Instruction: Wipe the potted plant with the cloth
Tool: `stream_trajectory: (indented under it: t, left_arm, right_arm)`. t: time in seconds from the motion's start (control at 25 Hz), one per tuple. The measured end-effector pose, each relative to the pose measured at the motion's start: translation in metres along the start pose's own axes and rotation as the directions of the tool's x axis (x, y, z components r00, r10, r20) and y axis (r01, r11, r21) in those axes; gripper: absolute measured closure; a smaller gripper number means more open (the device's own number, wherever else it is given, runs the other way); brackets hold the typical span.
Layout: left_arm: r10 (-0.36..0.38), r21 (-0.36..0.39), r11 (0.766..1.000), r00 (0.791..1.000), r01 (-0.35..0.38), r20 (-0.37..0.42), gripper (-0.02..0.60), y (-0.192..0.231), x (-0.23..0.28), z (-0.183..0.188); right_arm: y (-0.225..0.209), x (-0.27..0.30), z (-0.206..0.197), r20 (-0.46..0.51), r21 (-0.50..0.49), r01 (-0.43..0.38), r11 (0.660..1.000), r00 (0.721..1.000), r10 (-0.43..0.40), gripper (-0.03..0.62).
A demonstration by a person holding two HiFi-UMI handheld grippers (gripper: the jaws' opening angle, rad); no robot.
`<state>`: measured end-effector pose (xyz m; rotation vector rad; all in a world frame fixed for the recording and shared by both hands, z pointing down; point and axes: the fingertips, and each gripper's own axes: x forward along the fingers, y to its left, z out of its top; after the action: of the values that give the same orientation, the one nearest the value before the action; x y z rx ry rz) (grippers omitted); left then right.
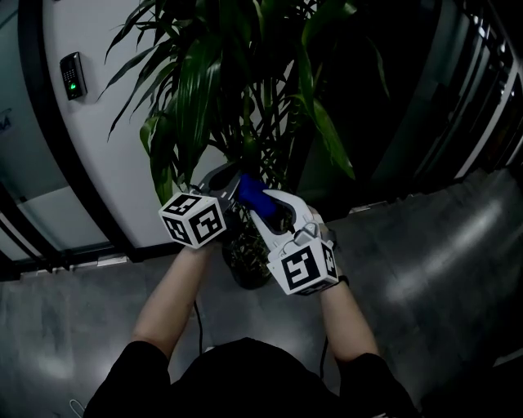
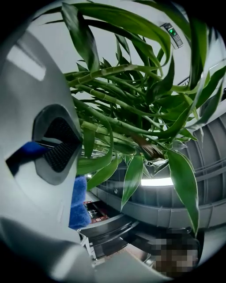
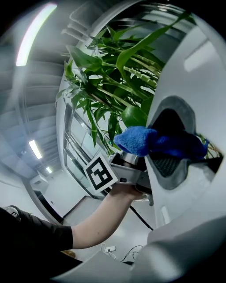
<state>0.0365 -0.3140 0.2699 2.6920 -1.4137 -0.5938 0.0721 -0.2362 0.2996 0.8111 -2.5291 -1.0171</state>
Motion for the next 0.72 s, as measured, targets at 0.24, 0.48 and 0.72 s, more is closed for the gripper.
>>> stream_trajectory:
  t: [0.24,0.48,0.72]
  left_arm:
    - [0.011,0.002,1.000,1.000,-0.011,-0.006,0.575,0.003,-0.003,-0.004]
    - [0.027,0.005,1.000,0.999,-0.027,-0.021,0.575,0.005,-0.010,-0.011]
    - [0.071,0.023,0.997,0.996,-0.070,-0.059,0.575,0.004,-0.019,-0.032]
  right_arm:
    - [0.013,-0.001,-0.014,-0.023,0.006,-0.016,1.000,1.000,0.016,0.488]
    - [0.023,-0.004,-0.023,-0.039,0.024,-0.038,0.999,0.998,0.038,0.488]
    - [0.033,-0.013,-0.038,-0.048,0.052,-0.062,0.997,0.997,0.064,0.488]
